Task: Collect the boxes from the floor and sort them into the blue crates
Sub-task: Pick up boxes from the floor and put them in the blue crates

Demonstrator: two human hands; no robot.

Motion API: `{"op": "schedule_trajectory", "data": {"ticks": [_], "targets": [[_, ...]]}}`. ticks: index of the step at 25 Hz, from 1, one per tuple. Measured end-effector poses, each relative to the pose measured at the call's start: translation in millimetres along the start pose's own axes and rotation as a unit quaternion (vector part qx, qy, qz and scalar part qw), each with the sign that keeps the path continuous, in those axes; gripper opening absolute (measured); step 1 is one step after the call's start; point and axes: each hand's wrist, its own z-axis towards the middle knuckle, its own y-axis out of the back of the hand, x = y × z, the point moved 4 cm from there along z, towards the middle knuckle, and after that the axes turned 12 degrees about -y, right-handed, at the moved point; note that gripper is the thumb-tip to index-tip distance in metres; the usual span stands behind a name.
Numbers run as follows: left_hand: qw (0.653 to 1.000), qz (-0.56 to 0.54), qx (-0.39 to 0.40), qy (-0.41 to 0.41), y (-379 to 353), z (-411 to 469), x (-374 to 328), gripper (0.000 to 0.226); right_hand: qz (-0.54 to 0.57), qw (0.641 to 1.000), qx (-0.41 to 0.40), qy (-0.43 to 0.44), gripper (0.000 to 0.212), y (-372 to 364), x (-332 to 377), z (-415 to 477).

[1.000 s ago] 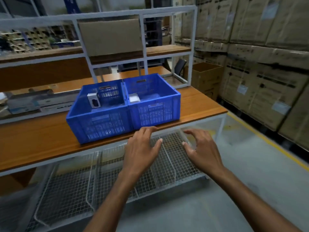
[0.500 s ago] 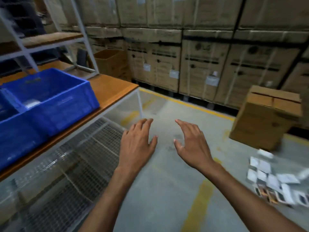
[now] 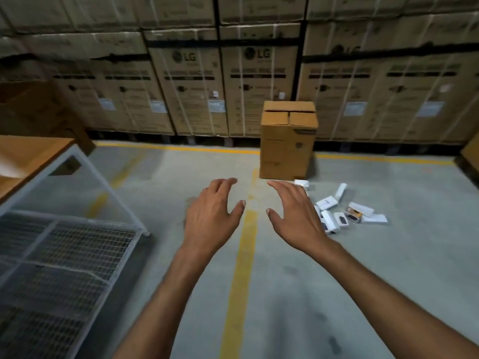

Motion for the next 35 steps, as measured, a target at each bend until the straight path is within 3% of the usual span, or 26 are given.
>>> {"op": "schedule_trajectory", "data": {"ticks": [7, 11, 25, 35], "targets": [[0.996, -0.071, 0.038, -0.022, -105.8, 40.4, -159.1, 0.055, -0.028, 0.995, -0.006, -0.095, 0.062, 98.5, -182.9, -27.3], [0.994, -0.094, 0.049, -0.035, -144.3, 75.9, -210.5, 0.060, -0.034, 0.990, -0.010, -0.136, 0.071, 137.8, -248.3, -3.8], [0.984, -0.164, 0.043, 0.057, -277.2, 271.3, -179.9, 0.051, -0.043, 0.991, 0.033, -0.122, 0.080, 128.2, -343.3, 194.5], [0.948, -0.174, 0.083, 0.251, -415.9, 297.9, -172.5, 0.045, -0.036, 0.982, 0.179, -0.057, 0.077, 39.7, -469.2, 315.9]]}}
